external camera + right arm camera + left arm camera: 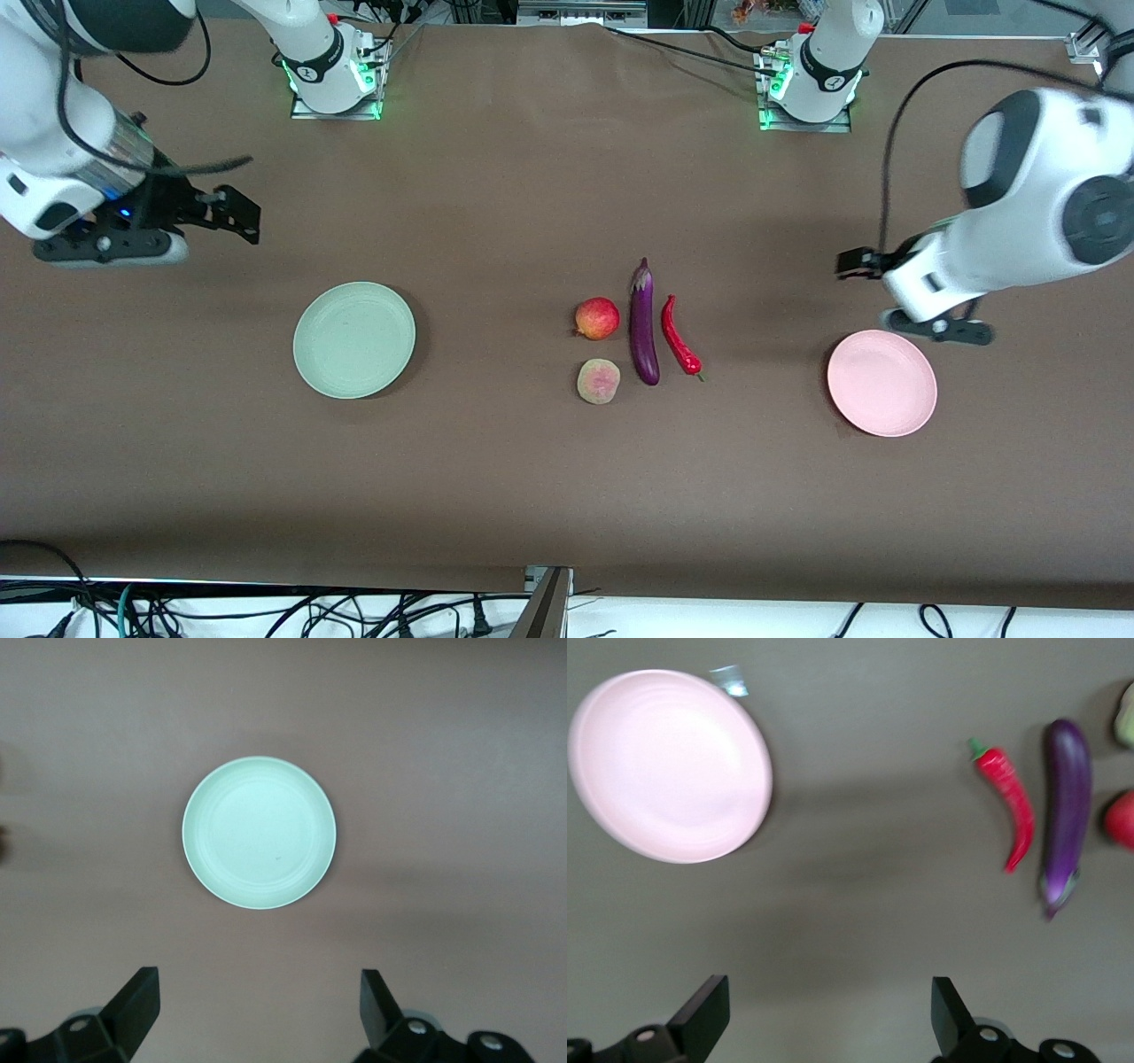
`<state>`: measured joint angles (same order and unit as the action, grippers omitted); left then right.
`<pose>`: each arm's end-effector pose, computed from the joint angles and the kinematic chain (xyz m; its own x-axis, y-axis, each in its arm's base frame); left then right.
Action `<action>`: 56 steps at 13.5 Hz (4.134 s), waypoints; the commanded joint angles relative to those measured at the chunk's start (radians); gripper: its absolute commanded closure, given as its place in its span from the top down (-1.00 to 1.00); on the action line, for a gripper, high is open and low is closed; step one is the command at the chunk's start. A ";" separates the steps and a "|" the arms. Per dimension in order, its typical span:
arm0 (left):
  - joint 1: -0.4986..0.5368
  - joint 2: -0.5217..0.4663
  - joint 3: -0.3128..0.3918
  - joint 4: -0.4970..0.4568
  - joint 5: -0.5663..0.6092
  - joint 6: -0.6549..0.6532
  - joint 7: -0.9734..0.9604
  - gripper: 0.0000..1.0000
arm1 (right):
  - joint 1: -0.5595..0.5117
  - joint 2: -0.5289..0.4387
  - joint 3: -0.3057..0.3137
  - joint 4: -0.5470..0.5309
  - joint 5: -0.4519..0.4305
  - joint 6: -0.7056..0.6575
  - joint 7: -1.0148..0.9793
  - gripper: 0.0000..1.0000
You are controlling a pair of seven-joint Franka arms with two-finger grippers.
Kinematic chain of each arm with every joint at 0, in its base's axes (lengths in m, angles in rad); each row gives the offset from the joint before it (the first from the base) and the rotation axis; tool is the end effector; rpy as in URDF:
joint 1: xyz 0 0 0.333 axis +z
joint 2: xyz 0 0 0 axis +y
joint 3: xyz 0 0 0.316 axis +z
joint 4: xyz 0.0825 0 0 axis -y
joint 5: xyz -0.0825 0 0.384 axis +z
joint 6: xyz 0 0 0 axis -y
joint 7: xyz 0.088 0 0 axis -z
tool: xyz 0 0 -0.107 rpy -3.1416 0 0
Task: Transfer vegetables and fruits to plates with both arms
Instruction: 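Reach the left gripper to the chili while the right gripper passes the plate, then grasp the chili with the left gripper while the right gripper reaches the pomegranate, then release the chili on the pink plate while the right gripper grasps the pomegranate, then grasp the eggplant with the left gripper while the right gripper carries the pomegranate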
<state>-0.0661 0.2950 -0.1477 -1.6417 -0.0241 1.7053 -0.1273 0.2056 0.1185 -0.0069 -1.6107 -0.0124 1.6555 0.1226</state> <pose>0.6068 -0.1259 0.4286 0.9691 -0.0811 -0.2328 -0.0748 -0.9966 0.0360 0.5799 0.1157 0.5447 0.9945 0.0766 -0.0715 0.0783 -0.9967 0.0220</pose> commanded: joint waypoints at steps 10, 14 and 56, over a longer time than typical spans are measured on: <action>-0.176 0.406 0.002 0.013 -0.050 0.554 -0.474 1.00 | 0.170 0.329 0.005 0.093 0.066 0.230 0.132 1.00; -0.193 0.435 0.000 0.014 -0.051 0.591 -0.519 0.09 | 0.282 0.449 0.005 0.118 0.077 0.413 0.351 1.00; -0.021 0.421 -0.240 0.137 -0.027 0.347 -0.303 1.00 | 0.312 0.581 -0.036 0.292 0.061 0.245 0.355 -0.79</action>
<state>-0.0195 0.7039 -0.3969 -1.4975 -0.0428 1.9957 -0.3322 0.5616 0.7263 -0.0277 -1.2911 0.0419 1.9608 0.6221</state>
